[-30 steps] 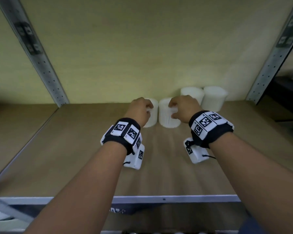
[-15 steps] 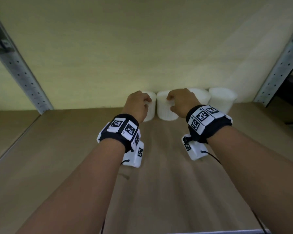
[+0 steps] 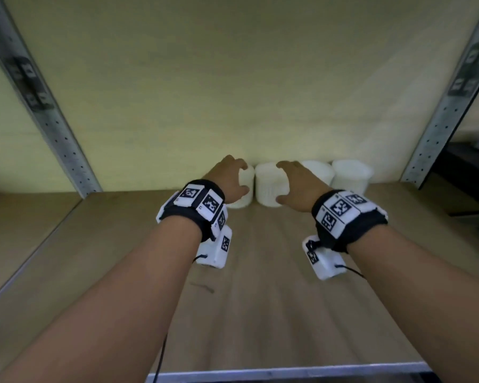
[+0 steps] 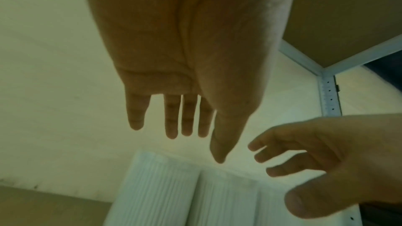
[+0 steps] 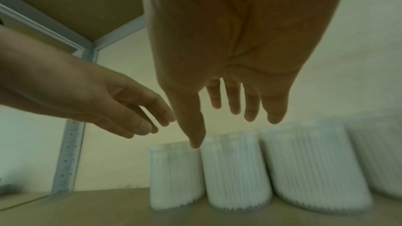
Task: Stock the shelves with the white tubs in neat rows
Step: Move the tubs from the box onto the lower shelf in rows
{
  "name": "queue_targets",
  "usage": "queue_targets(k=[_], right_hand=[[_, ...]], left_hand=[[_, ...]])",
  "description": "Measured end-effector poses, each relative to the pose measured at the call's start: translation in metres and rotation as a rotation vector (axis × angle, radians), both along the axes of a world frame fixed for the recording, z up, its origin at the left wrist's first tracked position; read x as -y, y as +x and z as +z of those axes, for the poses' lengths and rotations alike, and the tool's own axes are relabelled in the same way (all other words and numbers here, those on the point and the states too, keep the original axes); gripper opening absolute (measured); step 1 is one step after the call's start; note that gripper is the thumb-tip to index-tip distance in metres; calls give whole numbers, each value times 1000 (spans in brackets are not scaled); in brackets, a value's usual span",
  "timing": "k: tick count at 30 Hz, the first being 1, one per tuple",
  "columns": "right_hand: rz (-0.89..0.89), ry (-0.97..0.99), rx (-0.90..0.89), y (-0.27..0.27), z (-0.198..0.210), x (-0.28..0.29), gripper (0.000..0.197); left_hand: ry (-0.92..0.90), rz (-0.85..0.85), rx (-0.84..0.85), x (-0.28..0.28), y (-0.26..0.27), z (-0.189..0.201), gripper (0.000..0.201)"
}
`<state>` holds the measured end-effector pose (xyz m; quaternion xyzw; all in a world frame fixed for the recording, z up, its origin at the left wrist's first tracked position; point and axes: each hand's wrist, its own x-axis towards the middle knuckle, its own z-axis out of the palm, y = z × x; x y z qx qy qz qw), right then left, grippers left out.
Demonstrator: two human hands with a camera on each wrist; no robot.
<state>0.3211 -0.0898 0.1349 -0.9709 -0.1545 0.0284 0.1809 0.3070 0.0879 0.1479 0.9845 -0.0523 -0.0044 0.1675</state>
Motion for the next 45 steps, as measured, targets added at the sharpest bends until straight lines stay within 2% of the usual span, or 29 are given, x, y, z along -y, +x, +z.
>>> queue_targets(k=[4,12,17,22,30,36,41,45], right_hand=[[-31,36,-23,-51,9,24,73],[-28,-14,-21,-161,27,59,62],[-53,-18,-14,-212,27,72,55],[-64,-38,-55,-248,5,85,47],[-124,-61,-245,-284,-56,112,28],[-169,-113,-385,-291,-115,134,26],[-247,-133,-537,-290,-179,146,34],[-258,-147,-643,-292,-237,153,38]], left_hand=[[-5,-8,18,9,-45,14,51],[-31,-24,-6,40,-156,33,54],[-55,-55,13,60,-210,26,53],[-97,-96,-6,77,-246,7,49],[-150,-251,-204,112,-264,-59,35],[-132,-319,-403,138,-263,-137,34],[-85,-348,-569,159,-258,-208,35],[-69,-303,-685,171,-258,-267,34]])
